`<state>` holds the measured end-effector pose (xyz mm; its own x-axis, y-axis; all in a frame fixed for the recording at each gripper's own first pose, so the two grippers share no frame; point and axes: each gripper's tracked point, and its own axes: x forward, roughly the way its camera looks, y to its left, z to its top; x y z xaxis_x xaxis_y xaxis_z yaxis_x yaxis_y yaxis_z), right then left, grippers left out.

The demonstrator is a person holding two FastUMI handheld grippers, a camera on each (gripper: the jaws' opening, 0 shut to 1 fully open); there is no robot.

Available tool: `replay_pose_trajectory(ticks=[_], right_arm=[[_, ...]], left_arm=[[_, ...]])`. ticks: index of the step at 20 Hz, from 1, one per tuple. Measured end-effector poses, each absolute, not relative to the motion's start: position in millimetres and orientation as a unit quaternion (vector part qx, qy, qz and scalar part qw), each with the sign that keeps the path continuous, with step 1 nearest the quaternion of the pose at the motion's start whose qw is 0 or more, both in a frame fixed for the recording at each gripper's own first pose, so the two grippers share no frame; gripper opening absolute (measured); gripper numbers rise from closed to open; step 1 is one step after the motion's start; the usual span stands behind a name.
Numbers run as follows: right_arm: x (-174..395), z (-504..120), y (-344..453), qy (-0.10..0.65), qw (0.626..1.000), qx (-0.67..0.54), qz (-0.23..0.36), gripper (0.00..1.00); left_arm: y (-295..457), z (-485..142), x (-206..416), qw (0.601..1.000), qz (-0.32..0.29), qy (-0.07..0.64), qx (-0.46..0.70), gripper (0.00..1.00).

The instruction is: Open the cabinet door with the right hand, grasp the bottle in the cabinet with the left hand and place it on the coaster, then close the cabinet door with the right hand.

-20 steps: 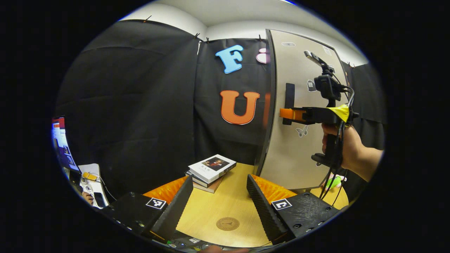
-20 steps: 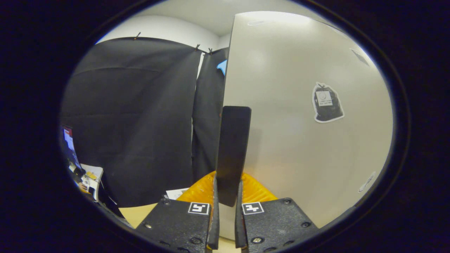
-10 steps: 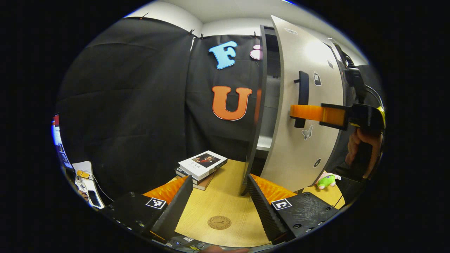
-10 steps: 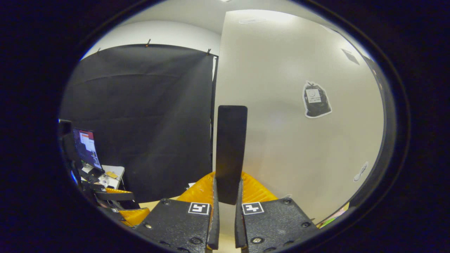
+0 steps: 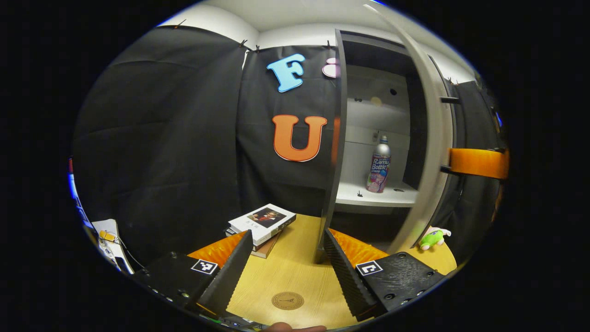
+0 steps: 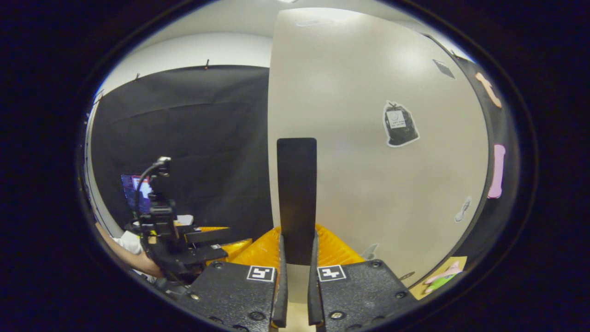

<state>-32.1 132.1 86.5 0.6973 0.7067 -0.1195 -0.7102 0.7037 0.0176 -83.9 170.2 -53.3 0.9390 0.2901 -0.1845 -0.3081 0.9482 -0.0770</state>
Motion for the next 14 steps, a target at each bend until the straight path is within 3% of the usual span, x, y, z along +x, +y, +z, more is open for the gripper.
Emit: replay_pose_trajectory(ticks=[7, 14], right_arm=[[-76, 85, 80, 0.074, 0.920, -0.013, 0.386, 0.20], [-109, 81, 31, 0.082, 0.952, -0.011, 0.295, 0.20]], left_arm=[[133, -36, -23, 0.991, 0.111, 0.067, -0.032, 0.92], [36, -33, 39, 0.998, 0.015, 0.058, -0.011, 0.92]])
